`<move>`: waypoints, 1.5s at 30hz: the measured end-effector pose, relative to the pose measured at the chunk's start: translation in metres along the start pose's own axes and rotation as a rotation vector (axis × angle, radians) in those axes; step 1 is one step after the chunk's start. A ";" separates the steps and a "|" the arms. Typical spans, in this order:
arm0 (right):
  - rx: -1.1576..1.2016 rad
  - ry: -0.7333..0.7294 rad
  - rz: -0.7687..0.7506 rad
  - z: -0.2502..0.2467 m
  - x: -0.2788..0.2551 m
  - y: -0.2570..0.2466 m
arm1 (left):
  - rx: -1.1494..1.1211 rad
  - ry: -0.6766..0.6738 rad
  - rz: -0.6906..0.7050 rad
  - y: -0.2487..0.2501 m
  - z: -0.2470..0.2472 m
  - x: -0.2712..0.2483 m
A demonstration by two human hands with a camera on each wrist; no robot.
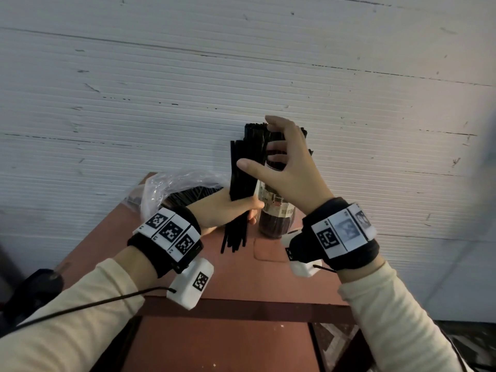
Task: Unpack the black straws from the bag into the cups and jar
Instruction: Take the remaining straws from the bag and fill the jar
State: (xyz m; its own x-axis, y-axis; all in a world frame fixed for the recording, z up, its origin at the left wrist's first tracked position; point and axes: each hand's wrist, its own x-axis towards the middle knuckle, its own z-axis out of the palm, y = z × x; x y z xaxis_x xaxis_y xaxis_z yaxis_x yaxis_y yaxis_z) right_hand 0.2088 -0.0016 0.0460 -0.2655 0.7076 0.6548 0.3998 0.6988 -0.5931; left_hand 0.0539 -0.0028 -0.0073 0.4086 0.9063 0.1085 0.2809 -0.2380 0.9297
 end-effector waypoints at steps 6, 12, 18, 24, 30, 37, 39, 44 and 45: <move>0.114 -0.367 0.057 -0.011 -0.007 -0.006 | 0.184 -0.206 0.071 0.026 0.000 -0.011; 0.069 -0.365 -0.014 -0.010 -0.012 -0.002 | 0.150 -0.229 0.095 0.023 0.010 -0.006; 0.184 -0.025 -0.054 -0.056 0.016 -0.010 | 0.045 0.349 0.233 0.019 0.021 0.018; 0.237 0.229 0.067 -0.093 0.052 0.001 | 0.082 0.340 0.098 0.015 0.019 0.061; 0.188 0.238 0.148 -0.103 0.074 0.020 | 0.069 0.231 0.019 0.008 0.013 0.081; -0.015 -0.005 0.232 -0.089 0.094 0.030 | 0.160 0.269 0.049 0.009 0.012 0.078; -0.078 -0.072 0.232 -0.079 0.093 0.032 | 0.157 0.266 0.054 0.006 0.011 0.080; -0.227 -0.250 0.259 -0.056 0.075 0.053 | 0.169 0.270 0.064 0.001 0.009 0.082; -0.304 -0.262 0.257 -0.052 0.071 0.058 | 0.172 0.268 0.068 0.001 0.009 0.082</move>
State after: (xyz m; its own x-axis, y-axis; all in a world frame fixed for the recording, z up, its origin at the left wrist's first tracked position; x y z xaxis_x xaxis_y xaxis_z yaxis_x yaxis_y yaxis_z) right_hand 0.2587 0.0837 0.0822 -0.3212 0.8833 0.3414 0.7098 0.4632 -0.5307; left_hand 0.0957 0.0681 -0.0005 0.1944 0.9405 0.2786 0.4125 -0.3361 0.8467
